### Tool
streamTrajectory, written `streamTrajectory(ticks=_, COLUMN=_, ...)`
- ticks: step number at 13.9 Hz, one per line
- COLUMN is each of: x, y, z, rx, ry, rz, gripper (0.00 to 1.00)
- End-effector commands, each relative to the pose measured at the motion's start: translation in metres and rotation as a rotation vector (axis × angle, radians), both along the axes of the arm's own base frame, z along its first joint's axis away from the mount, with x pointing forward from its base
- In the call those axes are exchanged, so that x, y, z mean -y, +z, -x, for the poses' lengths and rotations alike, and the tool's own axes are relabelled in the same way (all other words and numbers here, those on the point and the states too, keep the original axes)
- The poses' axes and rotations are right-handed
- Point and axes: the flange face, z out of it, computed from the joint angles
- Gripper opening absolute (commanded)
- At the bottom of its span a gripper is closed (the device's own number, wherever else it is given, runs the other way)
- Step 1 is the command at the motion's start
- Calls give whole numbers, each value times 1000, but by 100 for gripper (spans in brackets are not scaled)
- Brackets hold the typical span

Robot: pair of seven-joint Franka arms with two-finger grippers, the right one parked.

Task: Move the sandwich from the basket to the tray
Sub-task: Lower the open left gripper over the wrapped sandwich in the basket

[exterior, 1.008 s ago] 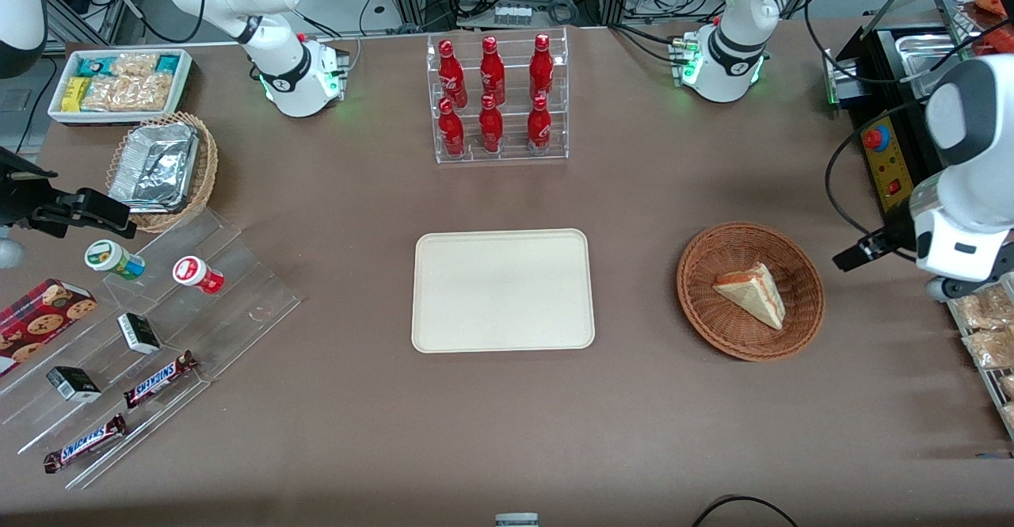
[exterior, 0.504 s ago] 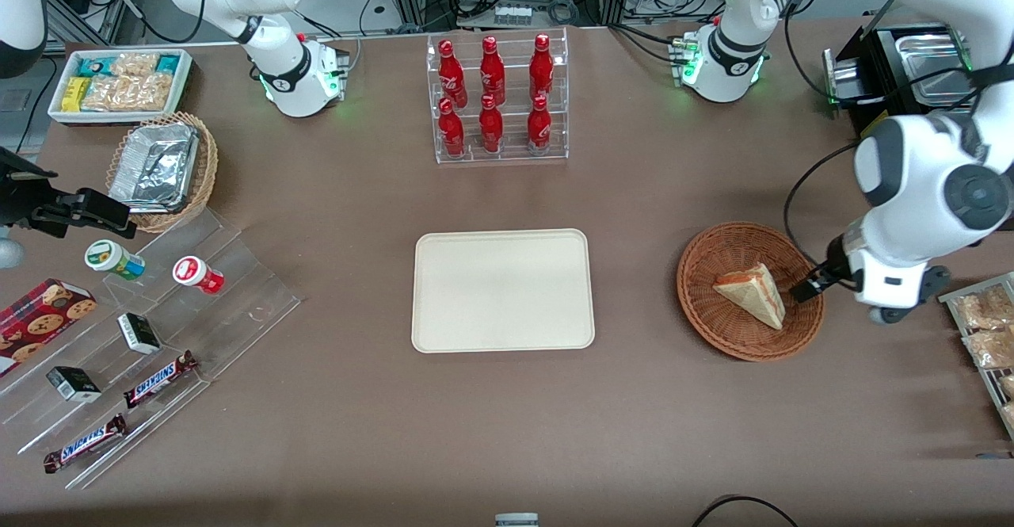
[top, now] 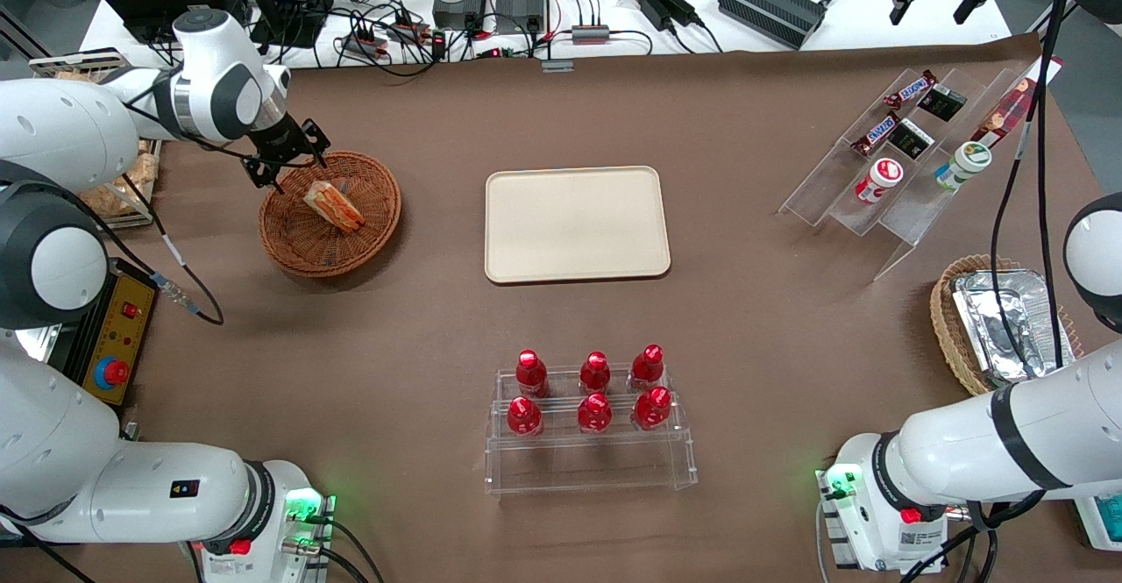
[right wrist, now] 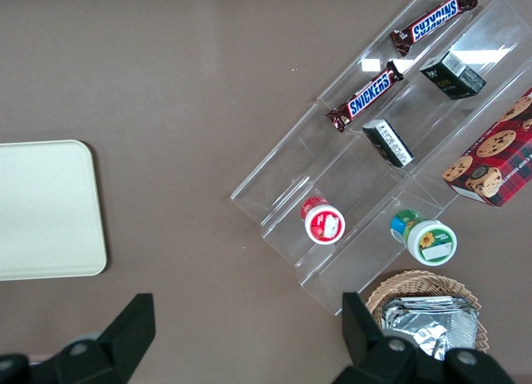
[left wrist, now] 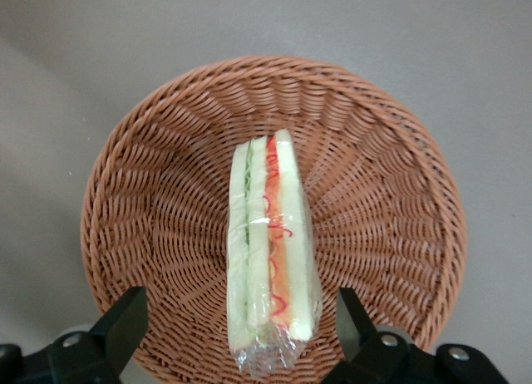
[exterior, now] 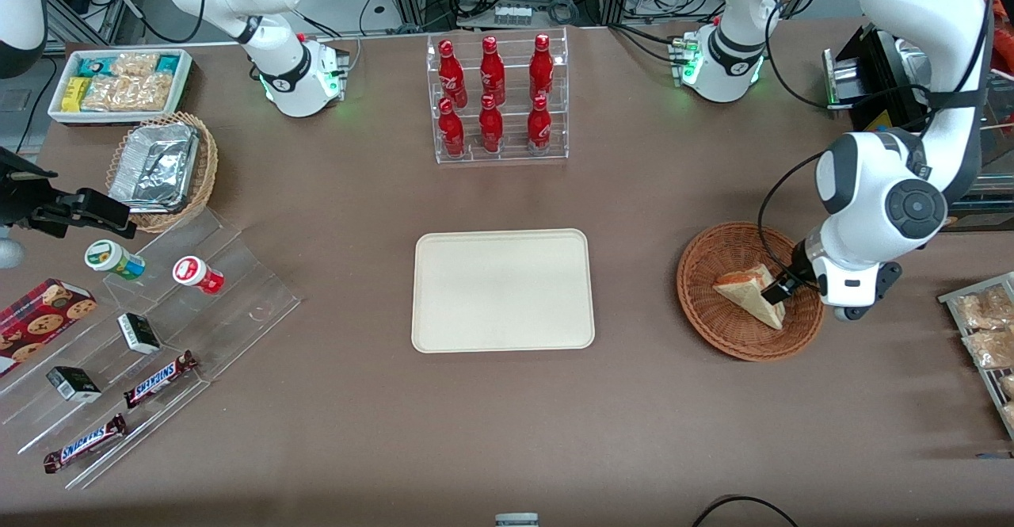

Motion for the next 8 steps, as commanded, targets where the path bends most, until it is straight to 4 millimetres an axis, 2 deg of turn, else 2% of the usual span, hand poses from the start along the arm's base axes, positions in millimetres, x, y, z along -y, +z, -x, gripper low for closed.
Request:
streamTrajectory(ticks=1, x=2, y=-1, z=7, rx=33, ry=43, rz=5, gripper=100)
streamTrajectory(ticks=4, x=4, y=-11, z=6, rx=47, ry=47, rz=7, gripper=100)
streamTrajectory(ticks=6, x=13, y=-21, z=7, rx=53, ry=33, rz=8, gripper=100)
streamTrajectory(ticks=8, x=13, y=-23, z=8, rx=60, ry=36, rz=10, gripper=100)
